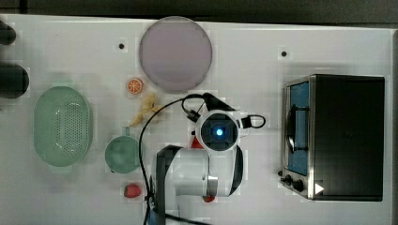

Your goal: Pick ketchup from plate and place it on table.

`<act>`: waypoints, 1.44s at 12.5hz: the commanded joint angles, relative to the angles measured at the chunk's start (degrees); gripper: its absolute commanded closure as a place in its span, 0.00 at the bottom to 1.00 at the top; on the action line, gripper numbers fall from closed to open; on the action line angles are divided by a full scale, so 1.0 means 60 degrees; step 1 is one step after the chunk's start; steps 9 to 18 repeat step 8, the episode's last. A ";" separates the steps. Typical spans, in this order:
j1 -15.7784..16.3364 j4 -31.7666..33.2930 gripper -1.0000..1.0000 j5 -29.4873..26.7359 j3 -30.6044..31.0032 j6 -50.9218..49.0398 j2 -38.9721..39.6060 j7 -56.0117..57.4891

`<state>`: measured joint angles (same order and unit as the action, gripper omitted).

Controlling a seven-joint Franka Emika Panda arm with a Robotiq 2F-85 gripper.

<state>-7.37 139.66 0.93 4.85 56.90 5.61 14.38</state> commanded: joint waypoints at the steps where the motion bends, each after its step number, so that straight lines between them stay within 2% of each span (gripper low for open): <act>1: -0.0007 -0.1366 0.00 0.0077 -0.0019 -0.1711 -0.1261 -0.1313; 5: -0.0006 -0.3320 0.00 0.0075 -0.0007 -0.4722 -0.1773 -0.2395; 8: -0.0004 -0.4747 0.00 0.0073 -0.0003 -0.6404 -0.1782 -0.2440; 18: -0.0004 -0.4747 0.00 0.0073 -0.0003 -0.6404 -0.1782 -0.2440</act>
